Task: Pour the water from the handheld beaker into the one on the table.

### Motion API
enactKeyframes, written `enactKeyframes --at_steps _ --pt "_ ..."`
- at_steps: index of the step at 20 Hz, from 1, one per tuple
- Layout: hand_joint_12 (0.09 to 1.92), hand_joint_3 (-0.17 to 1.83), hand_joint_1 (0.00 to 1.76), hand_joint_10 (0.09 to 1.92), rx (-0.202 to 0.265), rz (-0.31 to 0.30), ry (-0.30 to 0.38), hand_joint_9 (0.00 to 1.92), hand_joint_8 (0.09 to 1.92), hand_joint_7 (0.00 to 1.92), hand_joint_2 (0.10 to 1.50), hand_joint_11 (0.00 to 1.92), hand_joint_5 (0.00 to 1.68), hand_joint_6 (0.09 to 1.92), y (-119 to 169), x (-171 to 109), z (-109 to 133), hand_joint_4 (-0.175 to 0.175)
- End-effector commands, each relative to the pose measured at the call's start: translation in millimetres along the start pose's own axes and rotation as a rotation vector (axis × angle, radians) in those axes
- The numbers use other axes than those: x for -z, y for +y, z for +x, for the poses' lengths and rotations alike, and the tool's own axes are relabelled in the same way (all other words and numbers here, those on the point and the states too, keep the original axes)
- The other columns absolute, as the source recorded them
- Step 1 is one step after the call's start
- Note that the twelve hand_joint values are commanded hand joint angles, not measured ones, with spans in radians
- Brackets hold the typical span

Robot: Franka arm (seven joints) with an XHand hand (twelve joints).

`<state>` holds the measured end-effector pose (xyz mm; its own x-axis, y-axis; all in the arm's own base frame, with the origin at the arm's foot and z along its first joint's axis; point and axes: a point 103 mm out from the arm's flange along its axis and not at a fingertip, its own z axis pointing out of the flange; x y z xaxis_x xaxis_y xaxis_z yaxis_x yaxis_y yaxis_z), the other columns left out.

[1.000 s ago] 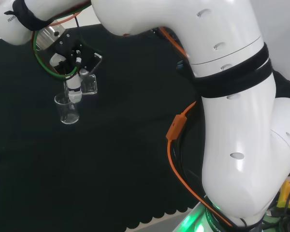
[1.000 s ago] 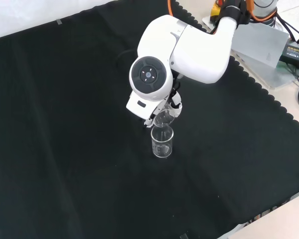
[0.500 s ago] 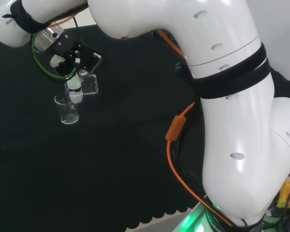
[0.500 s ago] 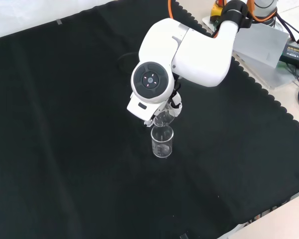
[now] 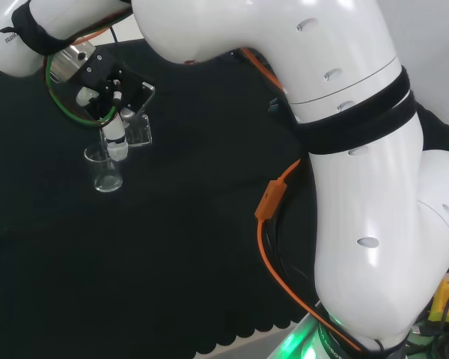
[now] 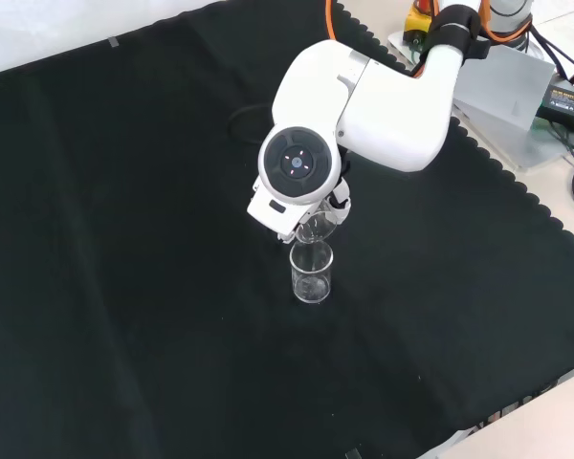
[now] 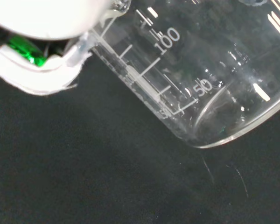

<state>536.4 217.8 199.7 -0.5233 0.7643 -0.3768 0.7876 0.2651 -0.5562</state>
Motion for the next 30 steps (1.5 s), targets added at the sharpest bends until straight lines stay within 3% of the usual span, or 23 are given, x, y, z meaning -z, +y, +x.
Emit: enactKeyframes --at_steps 1,30 --pt "0.57 0.72 1.19 0.09 -0.008 0.007 -0.014 1.89 0.09 1.88 0.54 1.64 1.6 0.09 -0.6 0.9 0.4 0.082" --pt "0.57 0.72 1.19 0.09 -0.029 0.024 -0.085 1.89 0.09 1.88 0.54 1.64 1.6 0.09 -3.2 23.9 9.2 0.094"
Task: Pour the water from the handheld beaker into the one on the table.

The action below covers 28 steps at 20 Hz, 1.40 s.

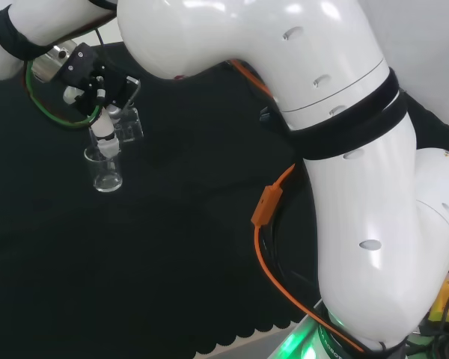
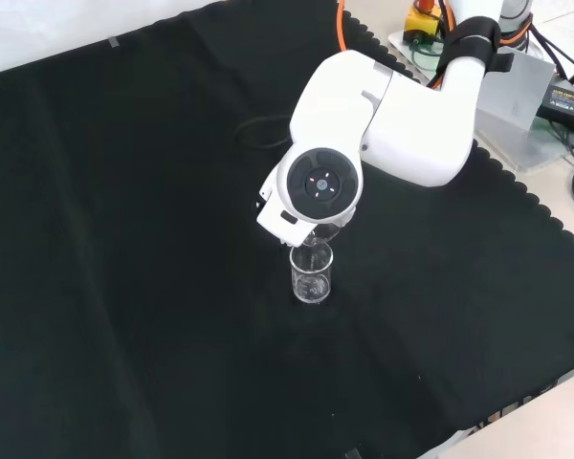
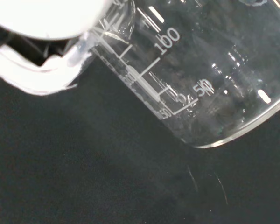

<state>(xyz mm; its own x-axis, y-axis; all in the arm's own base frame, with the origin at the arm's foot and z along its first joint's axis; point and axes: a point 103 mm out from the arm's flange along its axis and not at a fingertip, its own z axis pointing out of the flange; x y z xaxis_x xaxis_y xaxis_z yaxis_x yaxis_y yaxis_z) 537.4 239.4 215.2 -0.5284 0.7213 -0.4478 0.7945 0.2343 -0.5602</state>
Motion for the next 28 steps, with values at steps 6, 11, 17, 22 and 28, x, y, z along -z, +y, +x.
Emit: enactKeyframes --at_steps 6,11,17,22,28 --pt "0.57 0.72 1.19 0.09 -0.009 0.006 -0.009 1.89 0.09 1.88 0.54 1.64 1.6 0.09 -3.1 -1.5 -3.2 0.097" --pt "0.57 0.72 1.19 0.09 -0.012 0.009 -0.011 1.89 0.09 1.88 0.54 1.64 1.6 0.09 -5.5 -2.2 -4.2 0.101" --pt "0.57 0.72 1.19 0.09 -0.012 0.004 -0.007 1.89 0.09 1.88 0.54 1.64 1.6 0.09 -5.7 -3.5 -5.5 0.105" --pt "0.57 0.72 1.19 0.09 -0.008 0.006 0.0 1.89 0.09 1.88 0.54 1.64 1.6 0.09 -6.5 -4.5 -6.3 0.108" --pt "0.57 0.71 1.19 0.09 -0.008 -0.002 0.002 1.89 0.09 1.88 0.55 1.63 1.6 0.09 -6.6 -3.6 -6.1 0.111"
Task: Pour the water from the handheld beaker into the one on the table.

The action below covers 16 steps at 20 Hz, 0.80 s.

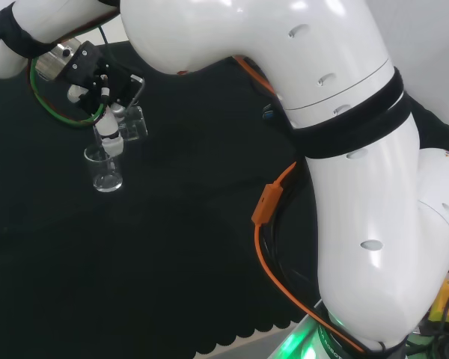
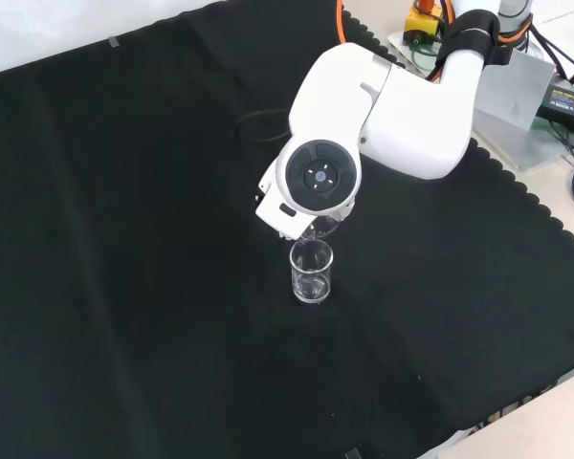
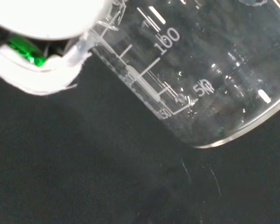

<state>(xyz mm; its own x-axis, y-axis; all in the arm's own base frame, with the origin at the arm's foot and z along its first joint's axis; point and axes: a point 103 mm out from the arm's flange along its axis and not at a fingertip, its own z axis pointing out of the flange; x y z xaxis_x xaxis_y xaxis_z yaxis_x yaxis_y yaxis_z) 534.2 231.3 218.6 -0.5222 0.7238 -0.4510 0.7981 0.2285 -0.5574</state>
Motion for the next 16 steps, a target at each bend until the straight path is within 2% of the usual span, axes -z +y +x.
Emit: enactKeyframes --at_steps 1,16 --pt "0.57 0.71 1.19 0.09 0.0 -0.005 0.004 1.89 0.09 1.88 0.55 1.63 1.6 0.09 -0.4 0.1 -0.7 0.111" --pt "0.57 0.71 1.19 0.09 0.01 -0.03 0.016 1.89 0.09 1.87 0.55 1.63 1.6 0.09 -4.8 6.3 2.4 0.119"
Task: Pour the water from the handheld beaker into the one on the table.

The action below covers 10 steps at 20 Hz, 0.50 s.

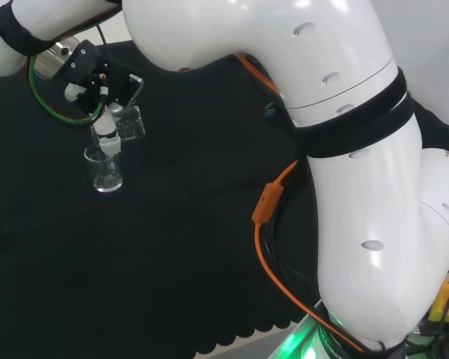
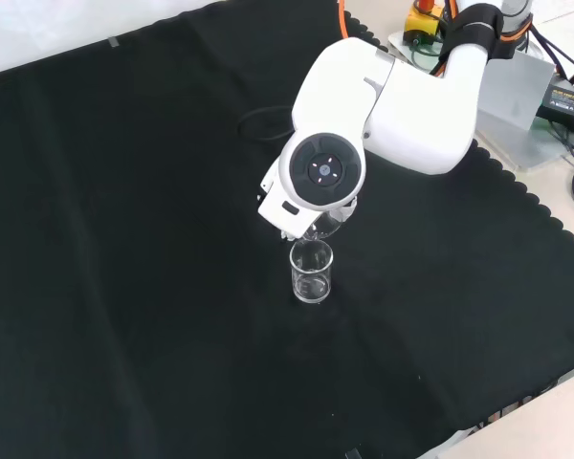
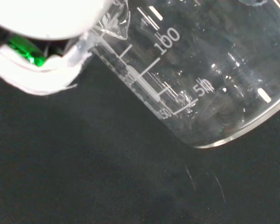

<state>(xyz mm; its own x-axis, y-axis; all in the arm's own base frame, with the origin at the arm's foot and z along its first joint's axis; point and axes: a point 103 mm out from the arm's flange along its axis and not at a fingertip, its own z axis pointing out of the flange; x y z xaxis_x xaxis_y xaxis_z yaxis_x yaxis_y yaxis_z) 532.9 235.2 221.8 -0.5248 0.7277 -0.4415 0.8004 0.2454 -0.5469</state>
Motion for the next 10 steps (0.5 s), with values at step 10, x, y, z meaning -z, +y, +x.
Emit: enactKeyframes --at_steps 10 --pt "0.57 0.71 1.19 0.09 0.048 -0.248 0.206 1.89 0.09 1.87 0.55 1.63 1.6 0.09 -15.2 -3.9 -22.0 0.123"
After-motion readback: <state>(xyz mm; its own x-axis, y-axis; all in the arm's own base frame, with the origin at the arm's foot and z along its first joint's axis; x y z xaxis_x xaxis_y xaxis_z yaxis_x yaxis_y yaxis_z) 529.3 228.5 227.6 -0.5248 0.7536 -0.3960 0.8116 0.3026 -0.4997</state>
